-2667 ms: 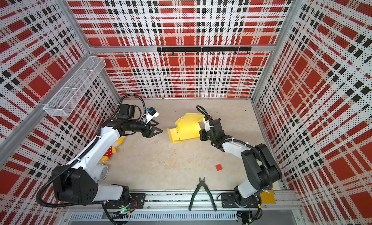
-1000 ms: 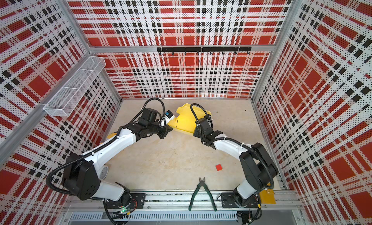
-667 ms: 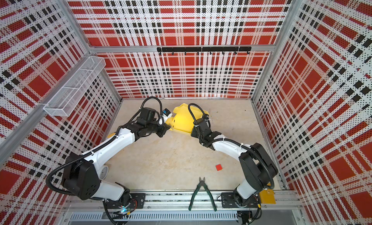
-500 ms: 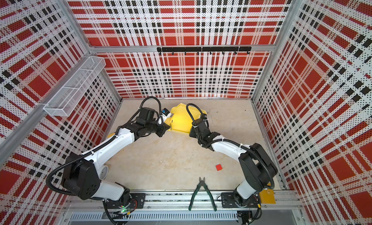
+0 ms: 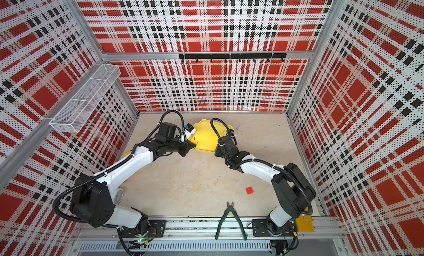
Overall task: Assemble paper box
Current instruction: First fold the bottom flaps of a flat cardboard box at the center of the table.
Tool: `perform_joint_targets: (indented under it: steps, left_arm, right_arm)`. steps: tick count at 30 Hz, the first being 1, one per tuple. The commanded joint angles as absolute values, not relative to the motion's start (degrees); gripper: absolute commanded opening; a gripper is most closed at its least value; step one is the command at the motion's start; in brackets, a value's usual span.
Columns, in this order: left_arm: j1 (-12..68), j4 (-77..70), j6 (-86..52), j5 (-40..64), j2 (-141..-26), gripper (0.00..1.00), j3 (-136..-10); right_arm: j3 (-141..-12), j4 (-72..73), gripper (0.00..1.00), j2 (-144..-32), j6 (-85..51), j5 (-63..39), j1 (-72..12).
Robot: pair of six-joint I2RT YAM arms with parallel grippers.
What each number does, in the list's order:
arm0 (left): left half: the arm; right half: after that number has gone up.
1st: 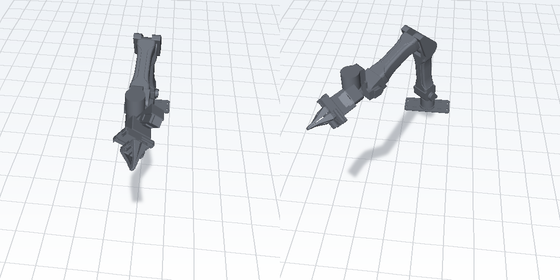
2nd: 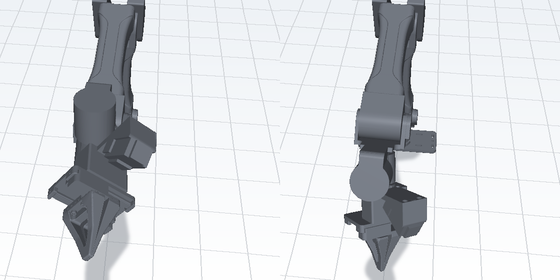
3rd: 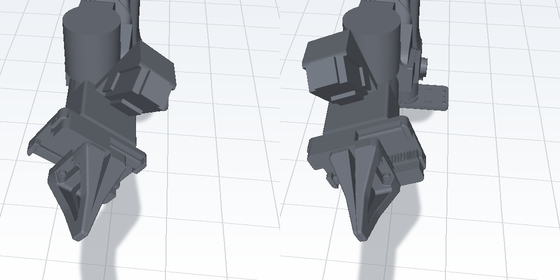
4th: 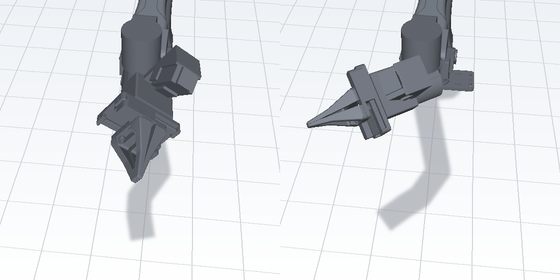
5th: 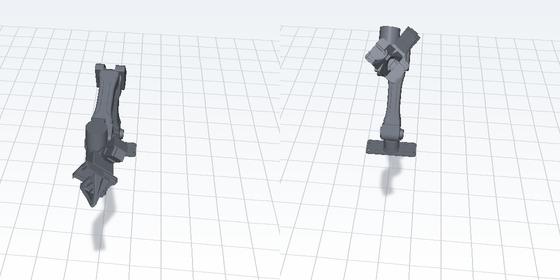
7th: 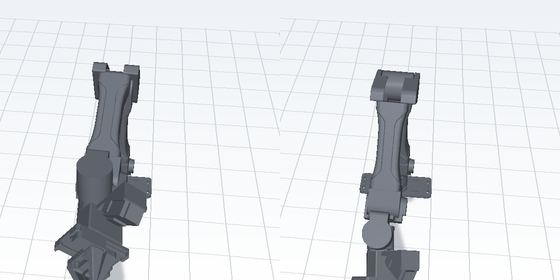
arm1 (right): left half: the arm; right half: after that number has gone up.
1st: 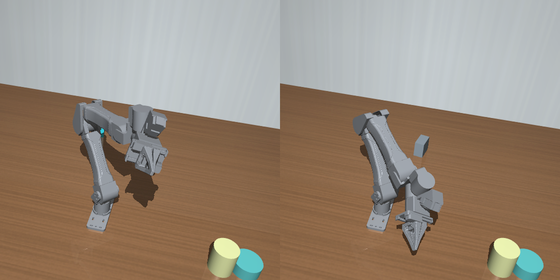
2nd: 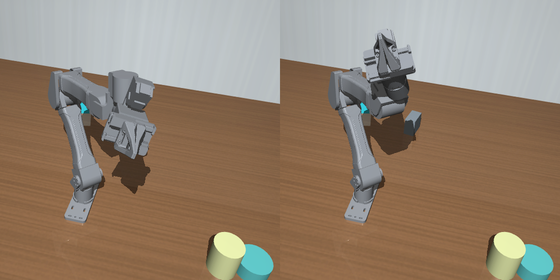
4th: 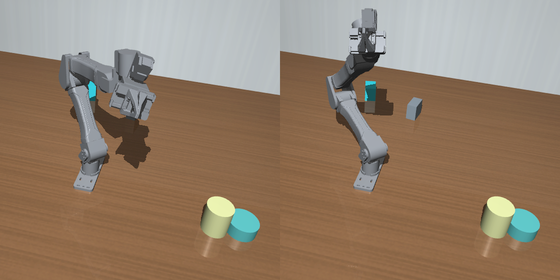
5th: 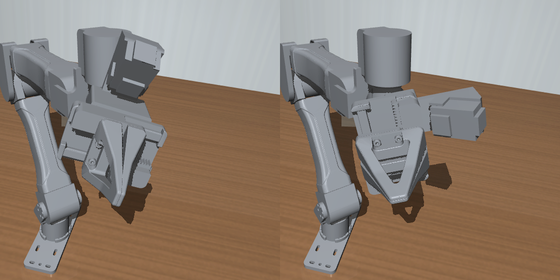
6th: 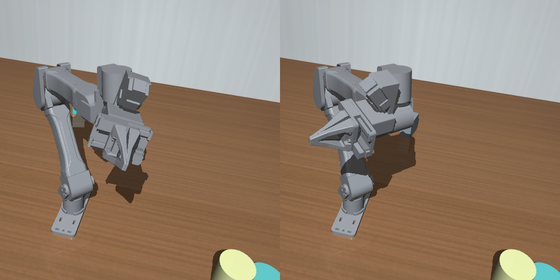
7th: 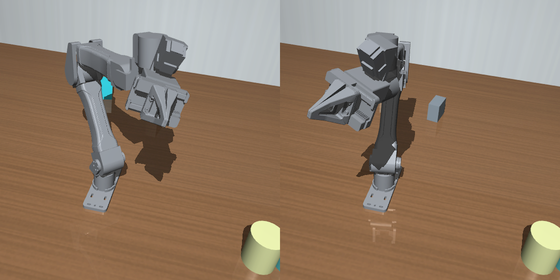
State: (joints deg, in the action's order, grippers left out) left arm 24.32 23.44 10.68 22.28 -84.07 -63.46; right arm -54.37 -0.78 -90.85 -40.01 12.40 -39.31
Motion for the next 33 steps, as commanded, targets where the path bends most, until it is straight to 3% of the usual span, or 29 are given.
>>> perform_joint_targets:
  steps: [1, 7, 13, 19, 26, 33]
  left_arm:
    - [25.05, 21.53, 10.48, 25.93, -83.94, 0.0, -62.25]
    - [24.95, 21.77, 10.28, 28.54, -83.94, 0.0, -62.74]
    - [24.05, 25.85, 10.75, 33.27, -82.53, 0.1, -66.38]
    - [23.86, 27.36, 10.0, 41.05, -81.77, 0.25, -68.17]
    - [23.08, 30.68, 11.15, 43.53, -83.16, 0.5, -70.63]
    - [19.64, 27.89, 7.74, 46.07, -84.36, 0.65, -68.67]
  right_arm:
    - [-54.91, 5.33, 0.0, -91.23, -39.16, 10.81, -40.52]
    - [-54.5, 3.51, 0.0, -89.71, -37.76, 12.43, -40.34]
    - [-51.74, 1.92, 0.0, -85.27, -35.95, 14.43, -37.26]
    - [-47.72, 1.01, 0.0, -80.26, -35.43, 14.09, -31.9]
    - [-45.74, -1.26, 0.0, -76.0, -33.7, 13.98, -26.71]
    - [-43.34, -0.91, 0.0, -72.51, -32.43, 13.09, -22.62]
